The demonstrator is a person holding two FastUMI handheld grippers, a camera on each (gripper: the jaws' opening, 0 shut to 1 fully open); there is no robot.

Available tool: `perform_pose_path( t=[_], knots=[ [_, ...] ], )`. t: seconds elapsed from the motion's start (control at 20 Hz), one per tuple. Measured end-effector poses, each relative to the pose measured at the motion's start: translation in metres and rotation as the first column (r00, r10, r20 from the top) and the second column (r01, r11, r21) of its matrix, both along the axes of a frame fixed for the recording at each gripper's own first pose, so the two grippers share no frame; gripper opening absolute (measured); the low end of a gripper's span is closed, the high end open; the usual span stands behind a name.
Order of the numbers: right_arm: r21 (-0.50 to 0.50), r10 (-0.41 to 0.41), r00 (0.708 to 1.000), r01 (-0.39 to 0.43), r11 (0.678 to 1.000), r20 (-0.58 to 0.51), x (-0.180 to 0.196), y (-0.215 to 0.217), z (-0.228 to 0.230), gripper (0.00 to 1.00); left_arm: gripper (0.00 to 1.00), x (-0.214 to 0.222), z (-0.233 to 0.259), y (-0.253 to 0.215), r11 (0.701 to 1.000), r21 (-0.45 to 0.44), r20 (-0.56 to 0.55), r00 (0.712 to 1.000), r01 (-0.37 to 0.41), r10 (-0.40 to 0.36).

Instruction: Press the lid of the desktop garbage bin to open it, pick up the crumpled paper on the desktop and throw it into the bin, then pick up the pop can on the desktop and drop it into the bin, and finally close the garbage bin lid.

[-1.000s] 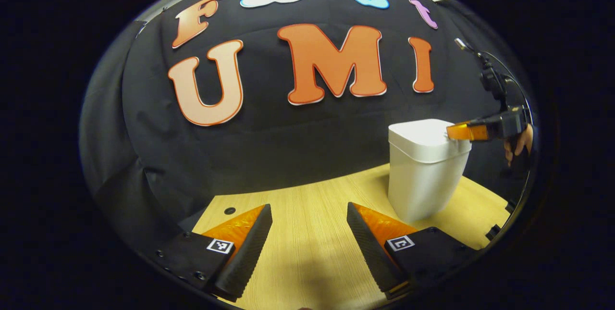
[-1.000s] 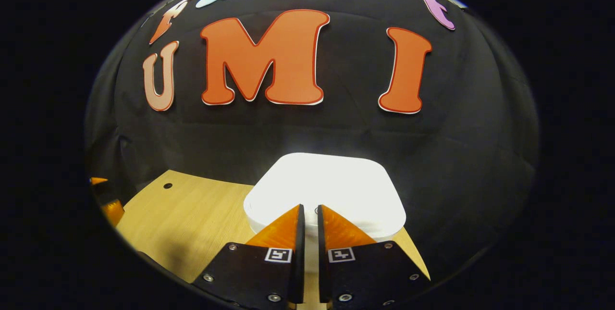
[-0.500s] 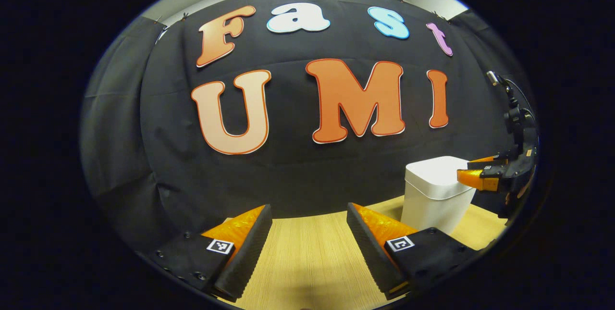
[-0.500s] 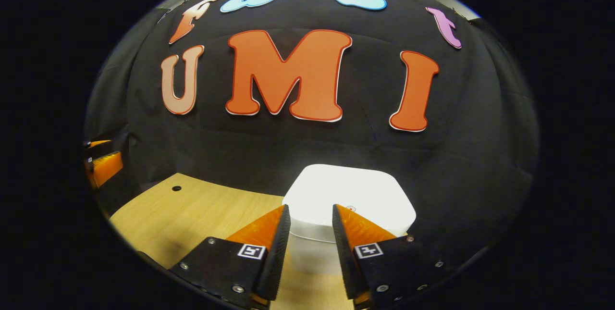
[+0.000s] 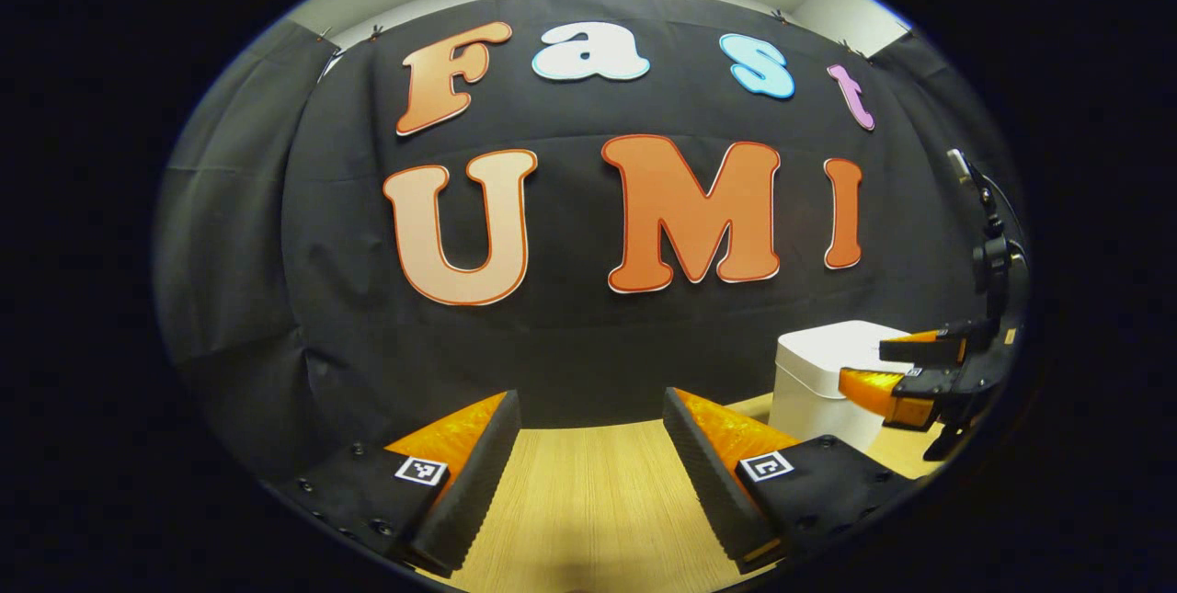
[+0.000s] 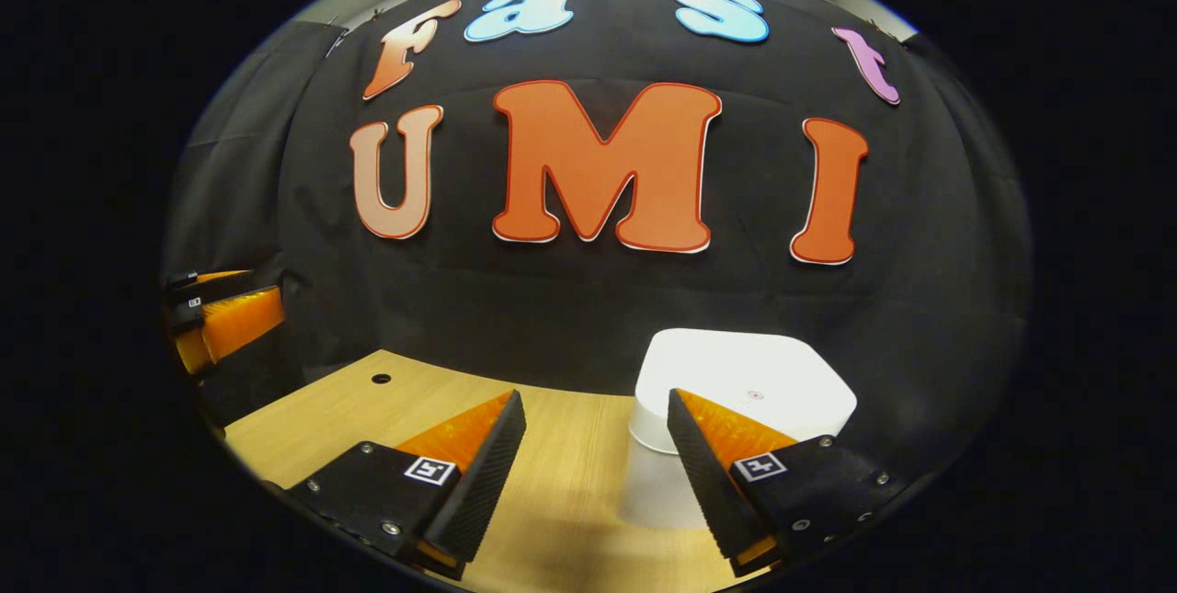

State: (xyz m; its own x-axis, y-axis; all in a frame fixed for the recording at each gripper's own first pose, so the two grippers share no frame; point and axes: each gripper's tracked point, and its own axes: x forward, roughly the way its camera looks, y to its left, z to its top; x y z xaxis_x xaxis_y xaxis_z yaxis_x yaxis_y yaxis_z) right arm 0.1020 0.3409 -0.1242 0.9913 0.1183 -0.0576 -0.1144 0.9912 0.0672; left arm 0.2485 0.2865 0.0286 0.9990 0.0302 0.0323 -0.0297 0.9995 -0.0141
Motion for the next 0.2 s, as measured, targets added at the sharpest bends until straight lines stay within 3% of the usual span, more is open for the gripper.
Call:
perform_pose_path(
  t=[0.2],
  knots=[
    [0.001, 0.046, 0.999, -0.046, 0.999, 0.001, 0.0, 0.022, -0.001, 0.95, 1.0, 0.0, 0.002, 0.001, 1.0, -0.007, 0.01, 1.0, -0.001, 0.001]
  ],
)
